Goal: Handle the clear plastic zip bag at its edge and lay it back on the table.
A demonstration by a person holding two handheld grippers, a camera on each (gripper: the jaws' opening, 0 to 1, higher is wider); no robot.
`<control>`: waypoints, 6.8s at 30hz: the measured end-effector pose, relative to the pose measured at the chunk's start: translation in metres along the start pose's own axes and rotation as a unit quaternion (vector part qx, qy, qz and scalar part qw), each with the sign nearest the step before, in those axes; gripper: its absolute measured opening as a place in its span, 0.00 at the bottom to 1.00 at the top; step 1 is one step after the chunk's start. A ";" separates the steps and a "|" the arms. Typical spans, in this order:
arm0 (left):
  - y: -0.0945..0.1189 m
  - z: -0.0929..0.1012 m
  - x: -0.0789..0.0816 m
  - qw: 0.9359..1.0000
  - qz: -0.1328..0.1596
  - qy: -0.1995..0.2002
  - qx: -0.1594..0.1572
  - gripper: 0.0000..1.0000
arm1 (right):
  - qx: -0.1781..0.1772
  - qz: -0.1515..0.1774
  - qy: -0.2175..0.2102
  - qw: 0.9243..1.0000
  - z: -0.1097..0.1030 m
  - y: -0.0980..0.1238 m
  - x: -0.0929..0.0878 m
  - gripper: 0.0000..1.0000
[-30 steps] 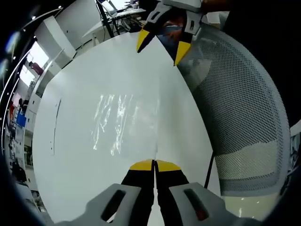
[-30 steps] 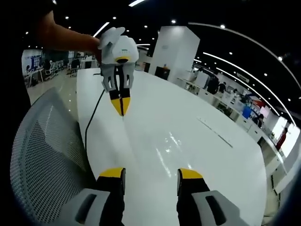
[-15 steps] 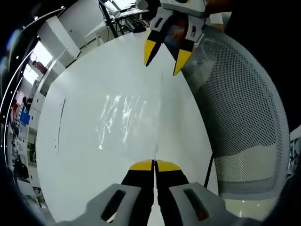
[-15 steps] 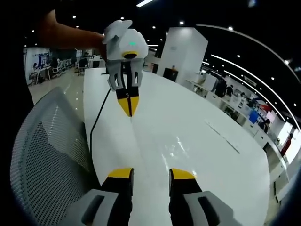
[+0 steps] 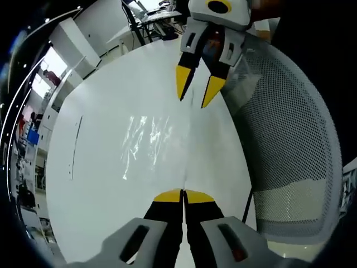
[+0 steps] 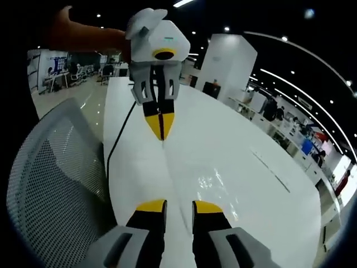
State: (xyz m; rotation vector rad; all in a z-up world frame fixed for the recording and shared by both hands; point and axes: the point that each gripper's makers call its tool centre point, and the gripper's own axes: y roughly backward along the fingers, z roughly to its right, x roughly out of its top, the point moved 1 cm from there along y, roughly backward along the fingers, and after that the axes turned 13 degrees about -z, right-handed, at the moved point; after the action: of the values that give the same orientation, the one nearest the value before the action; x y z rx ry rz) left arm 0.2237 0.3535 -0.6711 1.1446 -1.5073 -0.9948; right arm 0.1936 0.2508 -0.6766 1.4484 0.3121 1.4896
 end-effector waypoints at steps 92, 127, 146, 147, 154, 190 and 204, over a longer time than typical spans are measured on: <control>0.006 -0.007 0.037 0.995 0.085 -0.013 0.056 0.00 | 0.009 0.025 0.076 0.997 0.003 -0.007 0.040 0.09; 0.008 -0.007 0.049 0.996 0.077 0.007 0.034 0.00 | 0.021 0.037 0.083 0.996 0.003 -0.012 0.053 0.08; -0.001 0.001 0.050 0.998 0.055 -0.035 0.010 0.00 | 0.029 0.039 0.101 0.994 -0.001 -0.015 0.056 0.03; -0.001 0.000 0.050 0.998 0.054 -0.036 0.010 0.00 | 0.029 0.038 0.102 0.994 -0.001 -0.016 0.056 0.03; -0.002 0.000 0.051 0.998 0.055 -0.042 0.005 0.00 | 0.033 0.036 0.106 0.993 -0.002 -0.018 0.055 0.01; -0.005 0.002 0.049 0.997 0.062 -0.039 -0.009 0.00 | 0.045 0.034 0.119 0.991 -0.005 -0.022 0.053 0.00; -0.003 0.004 0.045 0.998 0.060 -0.035 -0.011 0.00 | 0.048 0.032 0.122 0.991 -0.007 -0.022 0.054 0.00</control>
State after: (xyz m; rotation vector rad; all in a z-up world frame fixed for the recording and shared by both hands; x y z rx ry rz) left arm 0.2158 0.3092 -0.6658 1.0011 -1.5974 -0.9749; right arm 0.2083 0.3058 -0.6618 1.3632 0.4956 1.7279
